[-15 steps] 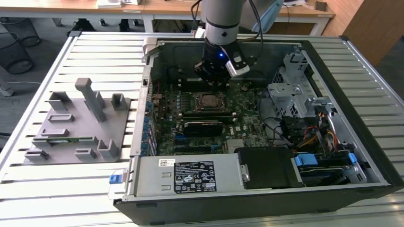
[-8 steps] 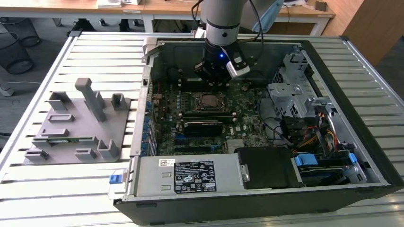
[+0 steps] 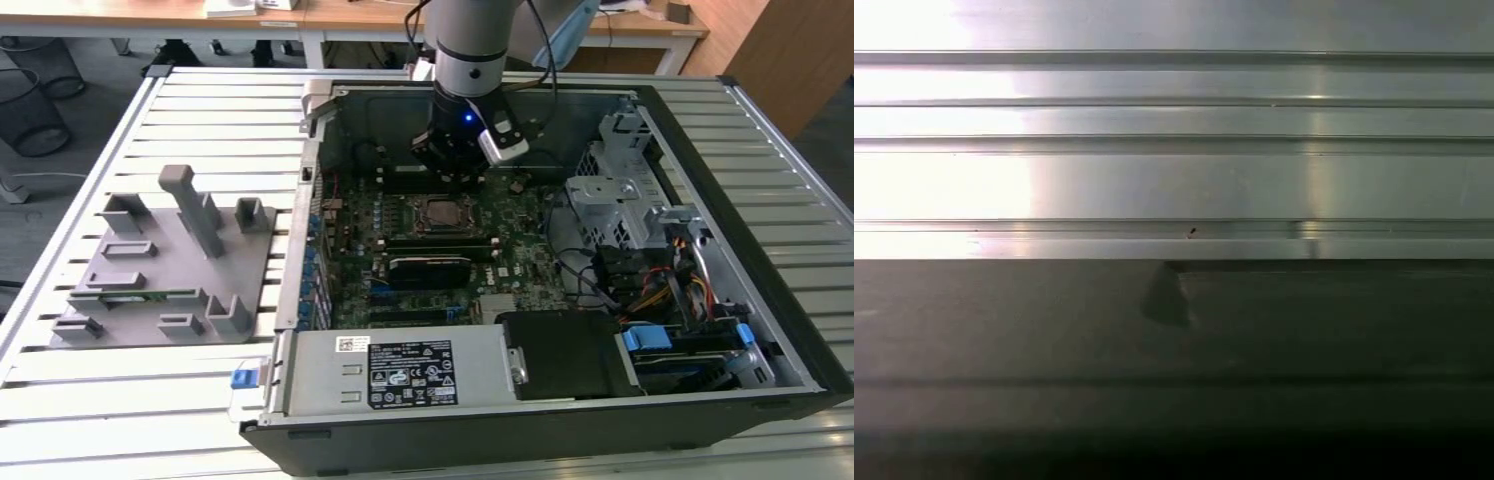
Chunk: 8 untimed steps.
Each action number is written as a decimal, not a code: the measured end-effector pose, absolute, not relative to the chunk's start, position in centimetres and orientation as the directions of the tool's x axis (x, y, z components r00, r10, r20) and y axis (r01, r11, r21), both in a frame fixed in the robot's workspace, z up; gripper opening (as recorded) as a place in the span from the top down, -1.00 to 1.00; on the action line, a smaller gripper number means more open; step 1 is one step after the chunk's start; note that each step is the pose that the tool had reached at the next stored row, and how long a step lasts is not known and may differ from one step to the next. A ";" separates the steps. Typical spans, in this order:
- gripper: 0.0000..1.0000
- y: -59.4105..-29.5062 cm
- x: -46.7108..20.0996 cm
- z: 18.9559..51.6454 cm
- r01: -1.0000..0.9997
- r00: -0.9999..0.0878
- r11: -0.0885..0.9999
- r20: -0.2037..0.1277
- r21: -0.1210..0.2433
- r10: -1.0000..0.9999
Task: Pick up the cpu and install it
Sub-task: 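Install the first cpu locking lever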
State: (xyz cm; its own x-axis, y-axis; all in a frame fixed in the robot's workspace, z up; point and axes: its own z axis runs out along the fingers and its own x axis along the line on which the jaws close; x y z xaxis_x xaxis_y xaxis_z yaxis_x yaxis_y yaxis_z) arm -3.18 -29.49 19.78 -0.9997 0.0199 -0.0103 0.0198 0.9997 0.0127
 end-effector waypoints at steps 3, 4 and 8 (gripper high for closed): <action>0.79 -29.5 -3.2 19.8 0.020 -1.000 1.000 -0.011 0.012 0.020; 0.79 -29.5 -3.2 19.9 0.020 -1.000 1.000 -0.011 0.012 0.020; 0.79 -29.5 -3.2 19.9 0.020 -1.000 1.000 -0.010 0.012 0.020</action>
State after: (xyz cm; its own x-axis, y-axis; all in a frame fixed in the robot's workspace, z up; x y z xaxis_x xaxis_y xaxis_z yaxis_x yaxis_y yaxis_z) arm -3.17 -29.49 19.94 -0.9997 0.0199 -0.0103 0.0198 0.9997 0.0119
